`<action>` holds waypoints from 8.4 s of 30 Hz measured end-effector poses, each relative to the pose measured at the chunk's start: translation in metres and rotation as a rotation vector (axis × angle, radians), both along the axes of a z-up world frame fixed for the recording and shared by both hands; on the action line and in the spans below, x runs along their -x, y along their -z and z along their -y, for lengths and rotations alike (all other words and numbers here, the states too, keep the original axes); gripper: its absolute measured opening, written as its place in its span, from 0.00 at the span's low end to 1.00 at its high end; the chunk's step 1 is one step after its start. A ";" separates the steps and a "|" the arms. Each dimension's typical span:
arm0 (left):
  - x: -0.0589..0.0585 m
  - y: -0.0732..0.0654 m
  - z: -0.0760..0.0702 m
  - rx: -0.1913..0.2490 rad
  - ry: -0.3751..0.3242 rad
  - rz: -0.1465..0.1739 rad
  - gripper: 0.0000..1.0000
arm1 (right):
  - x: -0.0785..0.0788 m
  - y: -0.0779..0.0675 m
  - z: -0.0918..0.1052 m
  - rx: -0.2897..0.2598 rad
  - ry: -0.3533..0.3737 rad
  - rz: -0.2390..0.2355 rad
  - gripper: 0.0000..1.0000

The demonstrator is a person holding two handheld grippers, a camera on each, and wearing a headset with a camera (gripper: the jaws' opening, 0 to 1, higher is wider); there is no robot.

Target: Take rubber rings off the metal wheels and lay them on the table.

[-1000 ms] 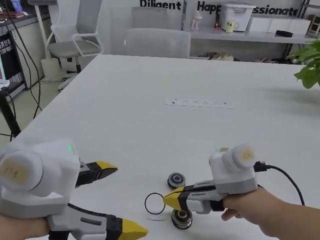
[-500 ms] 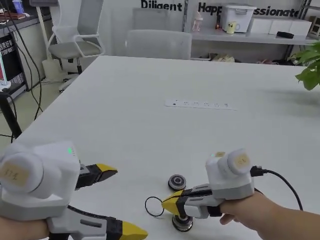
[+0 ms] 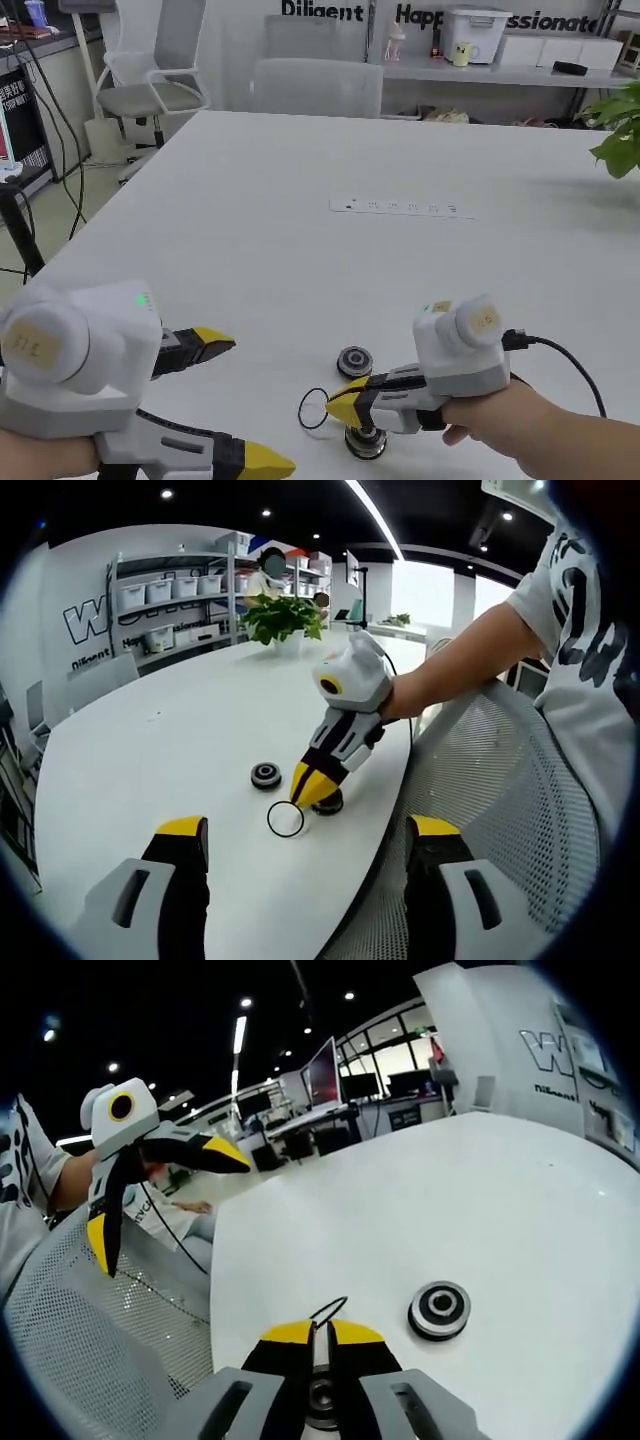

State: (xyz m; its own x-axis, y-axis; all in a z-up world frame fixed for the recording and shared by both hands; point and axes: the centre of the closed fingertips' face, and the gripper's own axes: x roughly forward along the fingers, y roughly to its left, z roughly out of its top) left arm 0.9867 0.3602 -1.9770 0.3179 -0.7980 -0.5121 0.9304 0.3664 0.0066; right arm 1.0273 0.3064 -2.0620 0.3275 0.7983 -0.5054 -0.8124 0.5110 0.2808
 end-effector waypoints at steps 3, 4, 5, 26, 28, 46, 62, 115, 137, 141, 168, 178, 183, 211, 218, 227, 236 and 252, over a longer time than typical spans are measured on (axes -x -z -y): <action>0.001 0.001 0.000 -0.001 0.002 -0.002 0.79 | 0.000 -0.001 0.001 0.000 0.001 0.002 0.03; 0.001 0.001 0.000 -0.003 0.002 -0.002 0.79 | 0.000 -0.001 0.001 0.000 0.001 0.002 0.04; 0.001 0.001 0.000 -0.003 0.004 -0.003 0.79 | 0.000 0.000 0.002 0.001 0.001 0.001 0.04; -0.001 0.004 0.008 -0.020 0.038 -0.003 0.72 | 0.002 -0.013 0.018 -0.024 0.004 0.019 0.10; -0.002 0.003 0.011 -0.018 0.044 -0.003 0.72 | 0.003 -0.017 0.020 -0.033 0.003 0.024 0.11; -0.006 0.006 0.022 -0.025 0.080 -0.012 0.64 | 0.014 -0.025 0.034 -0.026 -0.027 0.043 0.19; -0.015 0.012 0.040 -0.039 0.121 -0.037 0.53 | 0.021 -0.020 0.044 0.013 -0.071 0.054 0.23; -0.014 0.074 0.082 -0.168 0.260 -0.116 0.29 | 0.037 0.023 0.056 0.148 -0.166 0.045 0.14; -0.010 0.086 0.090 -0.192 0.285 -0.120 0.19 | 0.035 0.026 0.054 0.137 -0.159 0.047 0.10; -0.011 0.088 0.092 -0.198 0.287 -0.117 0.17 | 0.035 0.025 0.054 0.134 -0.158 0.047 0.09; -0.013 0.091 0.104 -0.218 0.301 -0.028 0.10 | 0.035 0.025 0.054 0.125 -0.158 0.056 0.08; -0.013 0.091 0.103 -0.212 0.283 0.004 0.08 | 0.035 0.026 0.054 0.127 -0.150 0.044 0.04; -0.013 0.091 0.103 -0.211 0.280 0.011 0.08 | 0.035 0.026 0.055 0.122 -0.137 0.032 0.02; -0.014 0.091 0.104 -0.209 0.271 0.024 0.08 | 0.031 0.024 0.059 0.010 -0.018 -0.132 0.00; -0.014 0.091 0.104 -0.210 0.267 0.024 0.08 | 0.029 0.021 0.060 -0.020 0.006 -0.162 0.00; -0.014 0.091 0.104 -0.212 0.264 0.026 0.08 | 0.023 0.014 0.061 -0.073 0.050 -0.178 0.00; -0.015 0.091 0.104 -0.213 0.263 0.028 0.08 | 0.024 0.011 0.059 -0.091 0.050 -0.175 0.00; -0.015 0.091 0.104 -0.229 0.259 0.034 0.08 | 0.025 0.006 0.053 -0.102 0.048 -0.172 0.00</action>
State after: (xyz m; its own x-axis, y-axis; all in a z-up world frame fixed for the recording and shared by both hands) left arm 1.0020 0.2560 -2.0682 0.1404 -0.7200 -0.6797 0.9901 0.1039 0.0944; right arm 1.0020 0.2536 -2.0677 0.2817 0.8339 -0.4745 -0.7234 0.5095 0.4659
